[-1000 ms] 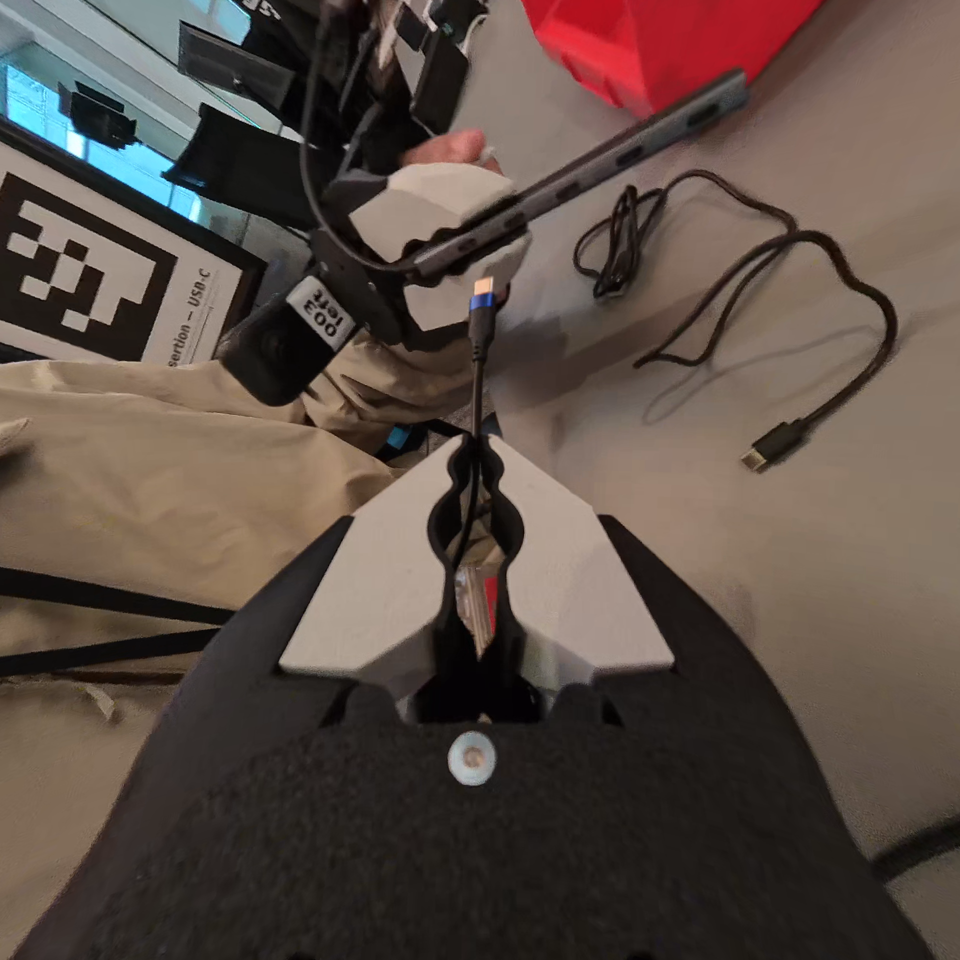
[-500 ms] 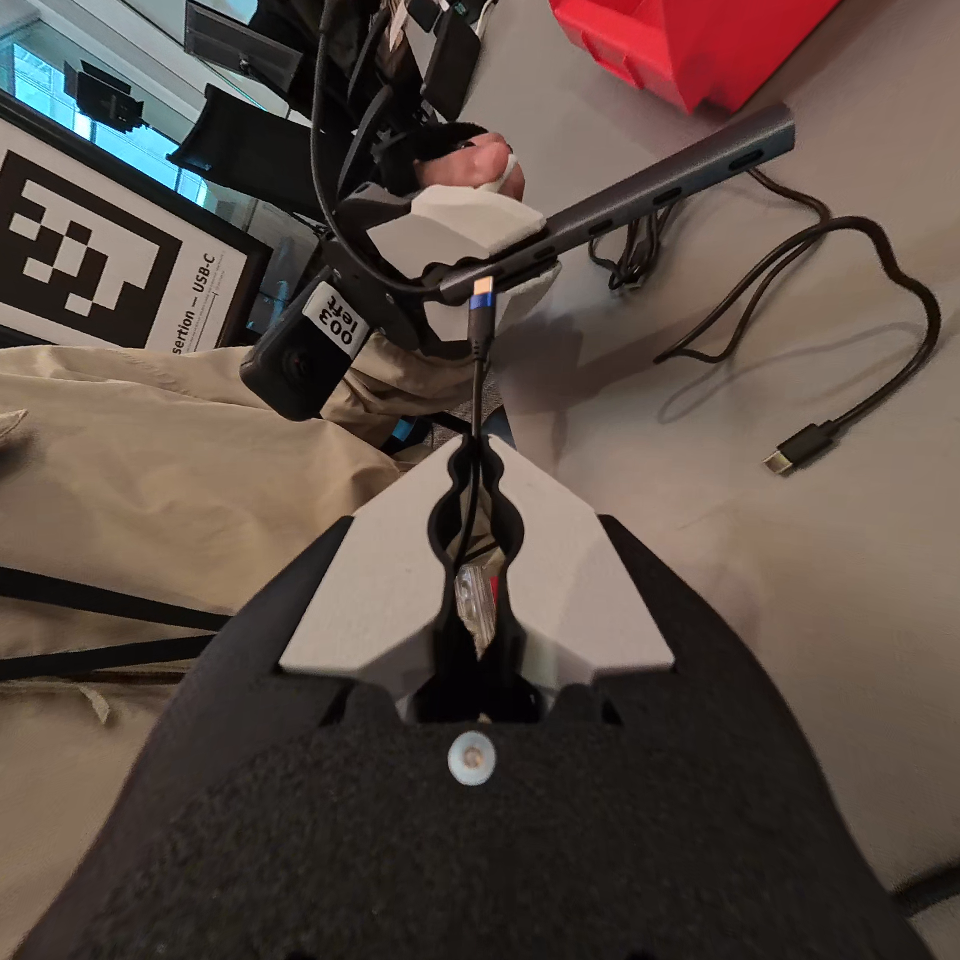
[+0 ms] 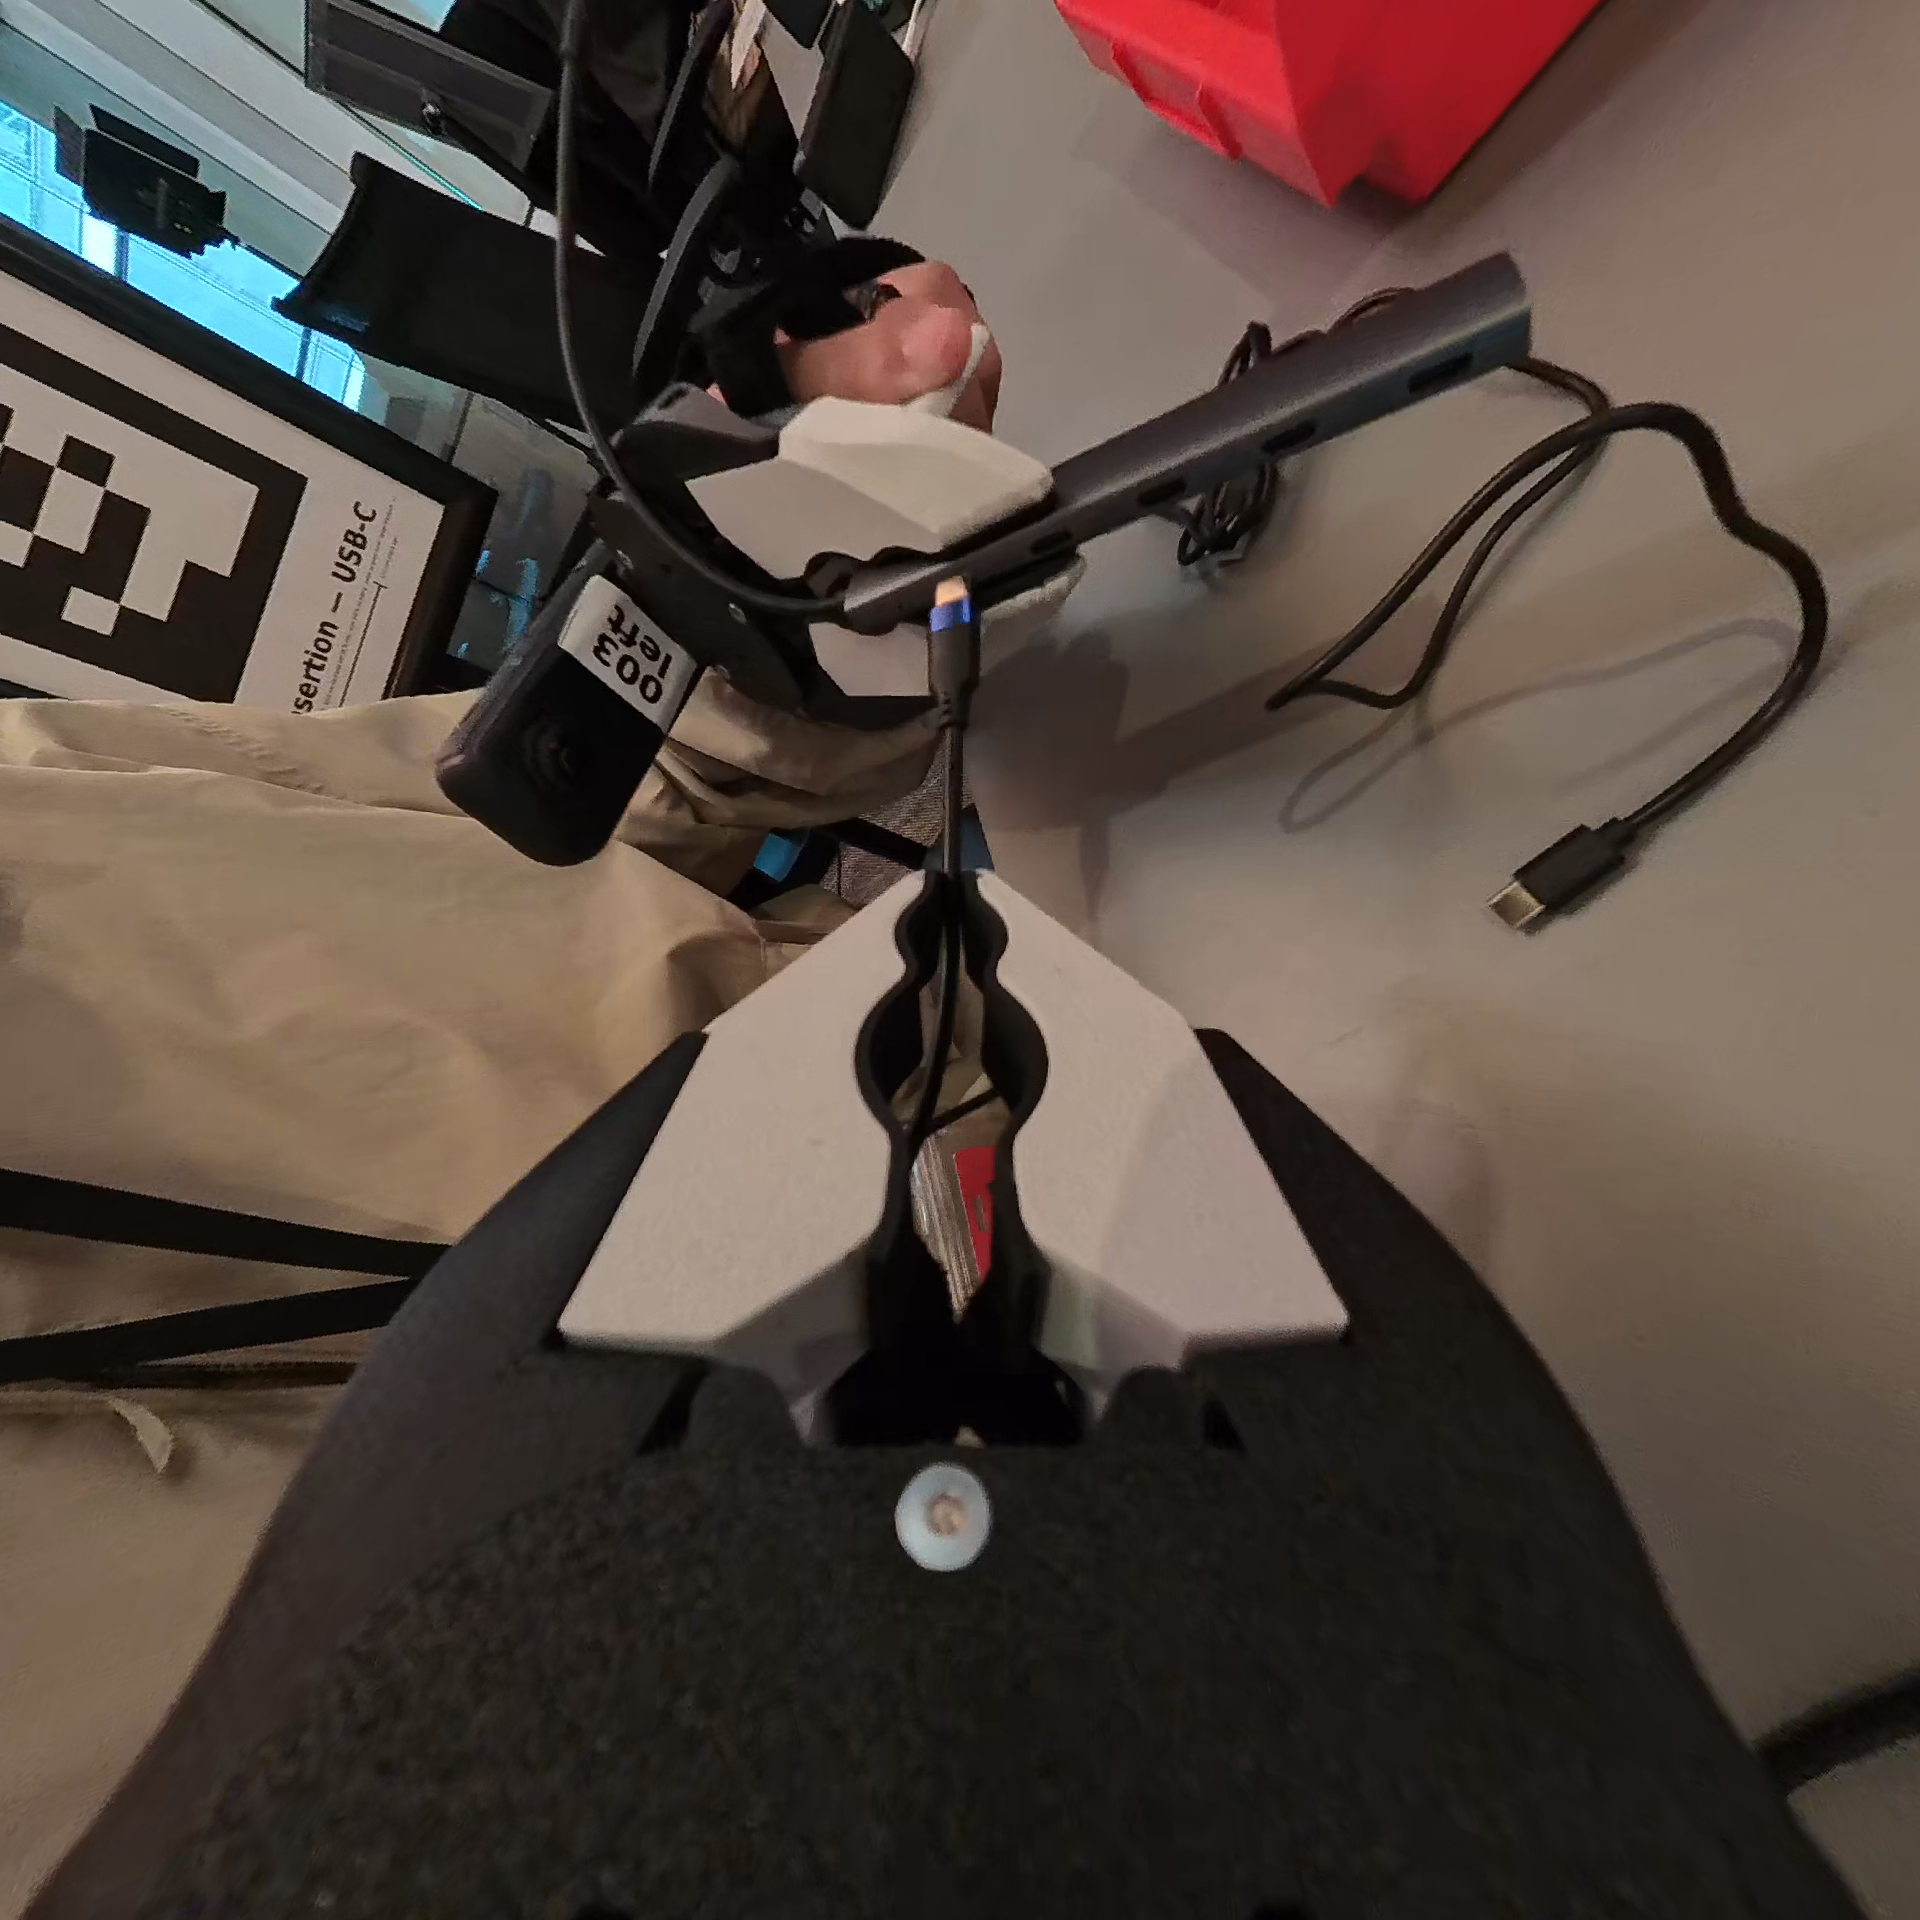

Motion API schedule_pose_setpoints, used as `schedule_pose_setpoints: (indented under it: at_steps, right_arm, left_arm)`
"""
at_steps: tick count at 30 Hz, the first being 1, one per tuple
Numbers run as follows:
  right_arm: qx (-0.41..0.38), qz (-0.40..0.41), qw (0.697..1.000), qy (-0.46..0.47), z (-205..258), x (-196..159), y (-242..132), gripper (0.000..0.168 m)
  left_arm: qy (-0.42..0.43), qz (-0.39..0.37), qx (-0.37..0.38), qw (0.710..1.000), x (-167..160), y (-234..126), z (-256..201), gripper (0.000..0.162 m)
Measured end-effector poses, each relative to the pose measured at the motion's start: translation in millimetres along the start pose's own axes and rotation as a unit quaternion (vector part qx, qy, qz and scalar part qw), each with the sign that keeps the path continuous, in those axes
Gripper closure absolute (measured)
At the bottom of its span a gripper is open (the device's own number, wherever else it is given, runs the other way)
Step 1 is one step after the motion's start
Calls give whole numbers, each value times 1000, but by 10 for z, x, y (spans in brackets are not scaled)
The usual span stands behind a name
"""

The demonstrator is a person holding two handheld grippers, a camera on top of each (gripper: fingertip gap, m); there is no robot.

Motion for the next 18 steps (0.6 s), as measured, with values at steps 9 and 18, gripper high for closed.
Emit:
schedule_pose_setpoints:
  at_steps: [9, 18]
  right_arm:
    - [-11, -29, 999, -31, 38, 107, -63, 167]
    - [-131, -83, 970, -189, 18, 297, 119, 153]
  left_arm:
    - [4, 15, -6, 1000, -11, 30, -61, 152]
    - [-1, 36, 11, 999, 51, 92, -51, 151]
Point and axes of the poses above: each gripper's, where its closed fingertips meet, y out along the fingers, x out of its top, z = x × y across the jaws, the point moved 2 cm from there along -y, back along the fingers, and after that the axes turned 11 degrees about -y, right-handed, at the moved point
